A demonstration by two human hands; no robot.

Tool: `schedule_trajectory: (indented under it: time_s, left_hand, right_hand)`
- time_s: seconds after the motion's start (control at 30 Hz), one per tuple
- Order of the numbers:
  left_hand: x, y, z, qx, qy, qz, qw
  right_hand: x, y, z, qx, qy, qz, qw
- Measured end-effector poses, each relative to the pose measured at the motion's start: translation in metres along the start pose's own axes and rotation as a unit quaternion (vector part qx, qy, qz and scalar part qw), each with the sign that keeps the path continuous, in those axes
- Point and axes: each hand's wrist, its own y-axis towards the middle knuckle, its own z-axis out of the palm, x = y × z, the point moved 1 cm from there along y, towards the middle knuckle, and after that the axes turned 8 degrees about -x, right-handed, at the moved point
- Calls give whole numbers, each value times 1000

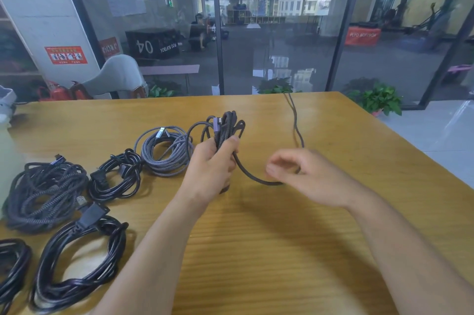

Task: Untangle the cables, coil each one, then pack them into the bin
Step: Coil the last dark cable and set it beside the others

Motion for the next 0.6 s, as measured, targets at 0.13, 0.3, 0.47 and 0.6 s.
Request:
schedule_trajectory:
  time_s: [0.13, 0.3, 0.47, 0.6]
  left_hand:
    - [-1, 3, -6, -18, -20, 1, 1000]
    - [-2, 1, -3, 9, -61, -20, 998]
    - [-13, -9, 6, 122, -182, -53, 974]
    - [-20, -13, 4, 158, -171, -27, 972]
  right_hand:
    - [6, -3, 8, 127, 79, -4, 989]
    - [18, -8, 26, 249, 168, -36, 953]
    - [23, -10, 49, 345, 166, -67, 921]
    - [25, -7, 52, 288, 97, -71, 950]
